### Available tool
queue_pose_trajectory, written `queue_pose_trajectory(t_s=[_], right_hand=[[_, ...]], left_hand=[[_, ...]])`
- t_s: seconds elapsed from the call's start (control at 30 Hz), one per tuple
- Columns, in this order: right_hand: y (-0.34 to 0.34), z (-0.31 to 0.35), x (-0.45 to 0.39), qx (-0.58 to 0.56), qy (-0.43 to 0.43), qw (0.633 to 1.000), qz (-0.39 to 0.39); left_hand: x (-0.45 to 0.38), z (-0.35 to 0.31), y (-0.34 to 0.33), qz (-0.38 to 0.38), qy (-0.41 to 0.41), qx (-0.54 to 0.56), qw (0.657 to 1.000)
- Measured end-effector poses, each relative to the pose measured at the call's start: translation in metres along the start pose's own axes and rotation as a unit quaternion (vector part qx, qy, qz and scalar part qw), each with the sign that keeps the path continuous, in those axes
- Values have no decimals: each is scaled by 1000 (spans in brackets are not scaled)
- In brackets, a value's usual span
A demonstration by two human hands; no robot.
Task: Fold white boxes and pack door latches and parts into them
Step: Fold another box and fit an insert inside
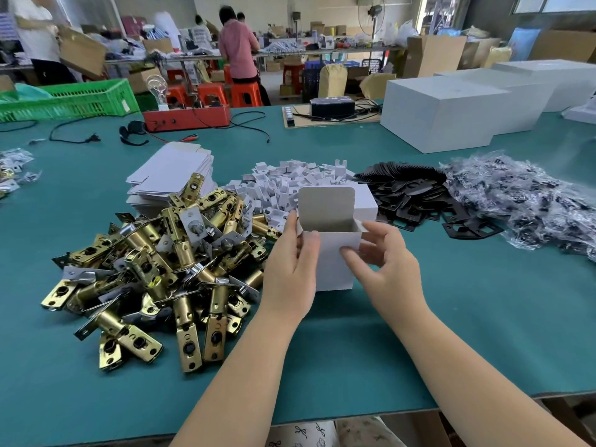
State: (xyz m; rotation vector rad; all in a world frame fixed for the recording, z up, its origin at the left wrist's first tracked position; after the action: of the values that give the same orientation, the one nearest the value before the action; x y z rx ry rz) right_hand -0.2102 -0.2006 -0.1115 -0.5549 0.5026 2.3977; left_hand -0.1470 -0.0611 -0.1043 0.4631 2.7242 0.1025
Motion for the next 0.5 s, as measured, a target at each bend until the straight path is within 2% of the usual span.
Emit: queue_pose_trajectory(t_s=[0.17,0.3,0.43,0.5], right_hand=[[6,3,0,-84,-15,996,-21],[7,9,1,-86,6,996,-25],[7,13,2,-69,32,997,-24],[7,14,3,-49,41,998,-19]], left_hand=[[1,4,-6,6,20,-44,999],[2,1,-3,-19,18,-43,999],[7,-3,-8,-1,1,-35,999],[8,-4,-5,-25,5,-17,1000]])
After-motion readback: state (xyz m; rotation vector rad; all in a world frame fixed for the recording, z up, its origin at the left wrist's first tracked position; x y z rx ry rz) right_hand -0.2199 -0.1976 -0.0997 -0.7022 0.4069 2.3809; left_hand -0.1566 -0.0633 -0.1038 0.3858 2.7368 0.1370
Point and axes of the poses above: each hand's wrist, its own x-axis away from the middle knuckle, its own y-axis out of the back of the hand, z = x × y, the point moved 5 cm from there along -x, towards the middle knuckle, and after that the axes turned 2 degrees about -z, right-handed, at the moved point
